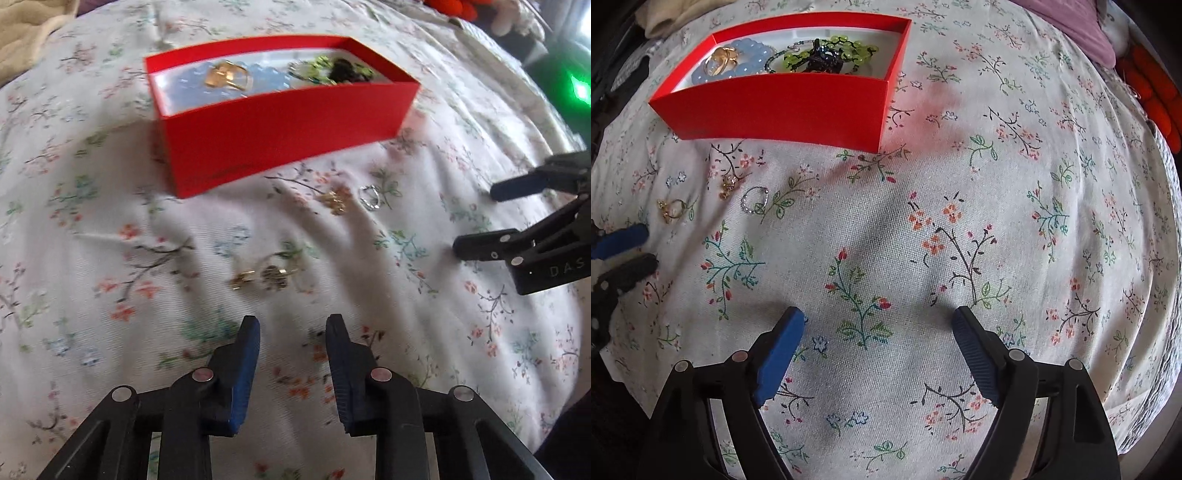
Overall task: Organize jewelry
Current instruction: 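Grasp the dangling gold earring with the left tool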
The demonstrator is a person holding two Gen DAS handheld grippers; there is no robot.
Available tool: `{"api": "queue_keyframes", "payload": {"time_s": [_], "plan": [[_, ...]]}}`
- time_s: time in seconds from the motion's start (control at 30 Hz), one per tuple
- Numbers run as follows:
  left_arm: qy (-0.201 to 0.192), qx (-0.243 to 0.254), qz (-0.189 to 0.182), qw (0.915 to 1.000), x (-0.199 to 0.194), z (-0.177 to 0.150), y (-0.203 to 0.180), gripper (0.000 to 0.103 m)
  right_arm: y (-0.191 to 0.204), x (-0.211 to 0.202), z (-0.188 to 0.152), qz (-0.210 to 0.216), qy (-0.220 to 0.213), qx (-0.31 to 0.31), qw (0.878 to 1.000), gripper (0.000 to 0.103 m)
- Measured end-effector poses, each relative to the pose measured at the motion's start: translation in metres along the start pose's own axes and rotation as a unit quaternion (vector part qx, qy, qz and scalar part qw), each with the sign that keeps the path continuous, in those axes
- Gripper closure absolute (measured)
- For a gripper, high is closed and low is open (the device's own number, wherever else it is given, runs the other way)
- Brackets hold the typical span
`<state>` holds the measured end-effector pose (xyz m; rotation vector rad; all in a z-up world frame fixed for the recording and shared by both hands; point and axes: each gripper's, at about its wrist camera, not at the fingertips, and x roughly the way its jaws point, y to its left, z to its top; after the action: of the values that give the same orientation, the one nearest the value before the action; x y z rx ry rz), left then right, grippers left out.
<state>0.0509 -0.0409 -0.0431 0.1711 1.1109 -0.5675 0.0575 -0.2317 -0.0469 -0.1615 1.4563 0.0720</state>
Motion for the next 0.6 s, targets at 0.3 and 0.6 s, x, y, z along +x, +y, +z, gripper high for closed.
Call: {"api": "queue_keyframes", "payload": {"time_s": [0.3,0.6], "plan": [[-0.025,0.007,0.008,0.9996,0.014,0.011,-0.006,0.075,0.003,0.001,0.004,0.002,-0.003,0.0,1.0,0.018],[-0.037,0.004,0.023,0.999,0.016,0.014,-0.004,0.081,-0.002,0.0,-0.002,0.004,-0.005,0.001,1.0,0.017]]}}
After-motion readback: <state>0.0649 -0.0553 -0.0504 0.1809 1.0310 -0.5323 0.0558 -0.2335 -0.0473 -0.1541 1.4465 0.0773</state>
